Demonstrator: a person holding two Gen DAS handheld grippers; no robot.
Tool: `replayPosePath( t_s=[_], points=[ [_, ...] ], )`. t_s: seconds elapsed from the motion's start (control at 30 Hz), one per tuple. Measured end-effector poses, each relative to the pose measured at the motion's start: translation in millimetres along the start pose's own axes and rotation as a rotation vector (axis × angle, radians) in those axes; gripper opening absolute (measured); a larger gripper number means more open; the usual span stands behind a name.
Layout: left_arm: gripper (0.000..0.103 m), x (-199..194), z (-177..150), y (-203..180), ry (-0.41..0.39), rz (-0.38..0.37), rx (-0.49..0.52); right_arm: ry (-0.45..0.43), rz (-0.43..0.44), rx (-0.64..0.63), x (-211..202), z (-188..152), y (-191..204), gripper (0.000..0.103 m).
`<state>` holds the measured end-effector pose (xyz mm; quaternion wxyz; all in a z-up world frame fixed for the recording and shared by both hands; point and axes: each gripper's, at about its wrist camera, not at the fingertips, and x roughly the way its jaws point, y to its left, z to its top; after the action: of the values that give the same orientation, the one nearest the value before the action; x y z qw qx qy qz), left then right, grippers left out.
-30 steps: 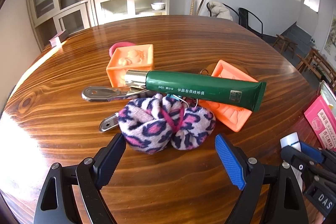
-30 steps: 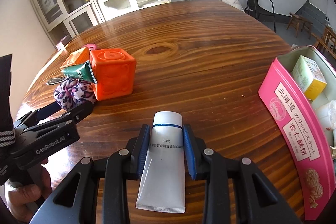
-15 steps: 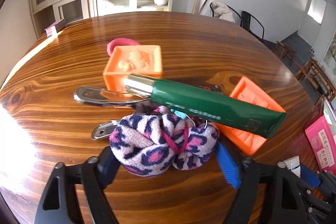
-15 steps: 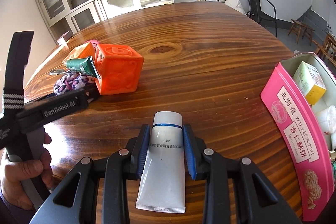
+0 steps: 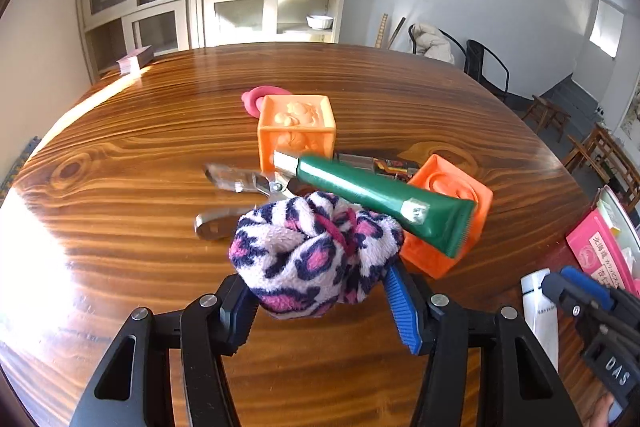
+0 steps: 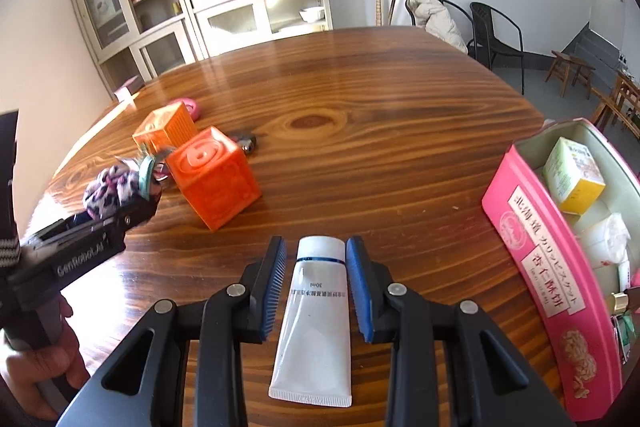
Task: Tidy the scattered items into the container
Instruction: 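Grasp the leopard-print scrunchie with the left tool while the right tool holds the tube, then carry the white tube into the pink tin and release it while the left tool holds the scrunchie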
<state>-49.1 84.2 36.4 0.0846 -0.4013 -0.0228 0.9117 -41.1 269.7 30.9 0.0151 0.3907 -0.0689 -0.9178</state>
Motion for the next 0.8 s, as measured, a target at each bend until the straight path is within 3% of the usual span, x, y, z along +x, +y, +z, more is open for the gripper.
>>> replayPosePath(
  t_s=[0.27,0.53,0.8],
  points=[
    [0.059,-41.7,-14.4,3.6,-0.068,-0.026,-0.039,-0.022,0.015,0.004,-8.5,-0.1,-0.2,0.035],
    [0.059,-71.6,-17.2,-3.1,-0.132,-0.086,-0.014,-0.023,0.017,0.108,-9.8,0.0,-26.8,0.035],
    [0.059,-83.1,-21.9,4.2,-0.153,-0.103,-0.04,-0.04,0.112,0.178,-13.9,-3.7,-42.9,0.035]
  ],
)
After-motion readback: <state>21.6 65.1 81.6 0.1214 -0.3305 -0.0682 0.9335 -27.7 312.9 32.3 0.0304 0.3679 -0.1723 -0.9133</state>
